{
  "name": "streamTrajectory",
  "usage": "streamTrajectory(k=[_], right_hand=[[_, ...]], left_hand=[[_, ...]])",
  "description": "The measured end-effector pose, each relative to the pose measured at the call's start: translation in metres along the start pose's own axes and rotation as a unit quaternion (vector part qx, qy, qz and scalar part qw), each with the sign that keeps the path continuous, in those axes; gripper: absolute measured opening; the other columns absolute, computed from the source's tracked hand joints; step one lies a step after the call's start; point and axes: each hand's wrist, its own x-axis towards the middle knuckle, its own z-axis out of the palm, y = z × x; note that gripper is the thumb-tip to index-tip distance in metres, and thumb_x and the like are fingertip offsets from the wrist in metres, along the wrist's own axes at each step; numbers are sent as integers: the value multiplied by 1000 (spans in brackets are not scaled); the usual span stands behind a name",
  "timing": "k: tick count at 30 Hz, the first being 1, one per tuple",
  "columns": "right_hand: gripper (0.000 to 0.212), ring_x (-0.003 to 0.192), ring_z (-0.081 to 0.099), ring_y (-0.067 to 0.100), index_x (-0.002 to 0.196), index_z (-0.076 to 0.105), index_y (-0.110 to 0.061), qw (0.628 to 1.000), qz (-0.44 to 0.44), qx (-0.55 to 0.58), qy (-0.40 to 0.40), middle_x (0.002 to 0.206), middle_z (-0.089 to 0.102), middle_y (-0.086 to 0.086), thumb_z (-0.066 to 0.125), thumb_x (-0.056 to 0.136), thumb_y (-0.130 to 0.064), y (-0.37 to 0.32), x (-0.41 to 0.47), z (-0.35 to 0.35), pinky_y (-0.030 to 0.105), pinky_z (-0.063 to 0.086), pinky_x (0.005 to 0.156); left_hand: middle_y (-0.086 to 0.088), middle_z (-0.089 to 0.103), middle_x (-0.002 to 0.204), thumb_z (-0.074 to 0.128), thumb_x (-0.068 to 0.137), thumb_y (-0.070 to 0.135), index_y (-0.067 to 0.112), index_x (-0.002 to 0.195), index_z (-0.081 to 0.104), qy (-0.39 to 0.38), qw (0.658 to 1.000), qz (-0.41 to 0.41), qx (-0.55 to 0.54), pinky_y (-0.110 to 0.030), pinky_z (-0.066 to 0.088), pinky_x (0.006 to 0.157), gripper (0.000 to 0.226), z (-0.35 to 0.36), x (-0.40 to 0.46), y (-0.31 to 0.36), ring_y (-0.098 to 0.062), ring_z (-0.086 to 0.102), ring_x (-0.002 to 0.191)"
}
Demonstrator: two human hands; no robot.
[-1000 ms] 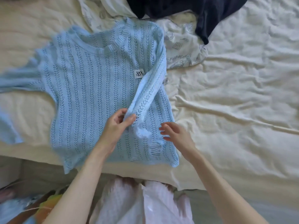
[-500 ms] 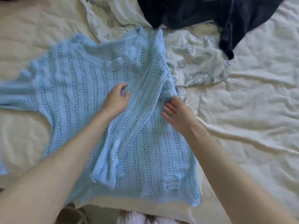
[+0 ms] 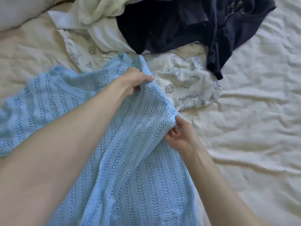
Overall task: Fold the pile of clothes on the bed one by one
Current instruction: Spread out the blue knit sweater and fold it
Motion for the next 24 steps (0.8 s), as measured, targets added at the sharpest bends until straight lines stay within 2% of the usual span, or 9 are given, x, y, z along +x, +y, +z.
streamTrajectory(k=[4, 6, 8, 10, 13, 17, 19, 22, 24], right_hand=[[5, 87, 59, 23, 90, 57, -6, 997, 15, 57, -46, 85, 60, 8, 55, 92, -10, -12, 6, -9, 39, 49, 87], [6, 89, 58, 21, 95, 57, -8, 994, 0, 84, -74, 86, 60, 6, 54, 93, -12, -16, 10, -13, 38, 49, 86], [9, 89, 58, 20, 101, 55, -10, 995, -36, 50, -74, 89, 60, 4, 51, 95, -14, -13, 14, -18, 37, 47, 89], [15, 95, 59, 19, 109, 54, -10, 996, -62, -10, -63, 99, 63, 4, 48, 97, -15, -7, 17, -21, 36, 43, 99], [9, 89, 62, 17, 98, 56, -14, 992, -88, -73, -47, 99, 65, 5, 48, 97, -15, -6, 19, -17, 36, 45, 98], [13, 94, 60, 19, 101, 56, -12, 994, -91, 28, -52, 98, 63, 7, 47, 96, -4, -14, 22, -10, 36, 42, 103], [15, 95, 60, 20, 109, 53, -9, 994, -99, 3, -49, 102, 63, 8, 47, 96, -7, -10, 23, -10, 34, 44, 98], [7, 82, 65, 16, 97, 57, -13, 981, -134, -132, -37, 93, 67, 4, 50, 97, -14, 5, 16, -16, 30, 52, 79], [7, 76, 67, 17, 96, 57, -13, 973, -131, -188, -43, 88, 68, 5, 53, 96, -18, 19, 10, -26, 29, 54, 72]], left_hand=[[0, 67, 79, 73, 81, 17, 13, 84, 62, -20, 996, 82, 13, -23, 52, 58, 12, 8, 8, 18, -12, 66, 70], [3, 66, 92, 72, 82, 20, 17, 99, 65, -19, 993, 117, 2, -21, 50, 62, 19, 13, 10, 23, -7, 64, 75], [3, 59, 111, 69, 85, 16, 16, 128, 55, -31, 992, 121, 8, -17, 49, 67, 46, 17, 11, 21, -8, 61, 89], [2, 57, 111, 68, 85, 12, 13, 133, 50, -8, 990, 129, 50, -12, 48, 65, 52, 19, 11, 11, -10, 58, 93], [-4, 63, 107, 70, 84, 15, 8, 116, 61, 46, 986, 124, 96, -19, 45, 74, 34, 18, 12, 1, -14, 60, 93], [7, 59, 82, 71, 82, 14, 12, 98, 62, 76, 983, 157, 60, -9, 40, 54, 19, 20, 15, 9, -4, 54, 71], [9, 56, 81, 71, 83, 20, 16, 102, 61, 96, 975, 179, 92, -9, 41, 56, 22, 21, 12, 10, -3, 52, 72], [4, 55, 90, 68, 85, 29, 16, 118, 56, 133, 953, 185, 199, -27, 46, 77, 37, 18, -2, -14, -13, 54, 84], [2, 54, 94, 68, 84, 30, 16, 116, 54, 148, 945, 193, 217, -29, 44, 78, 38, 11, -23, -44, -14, 51, 85]])
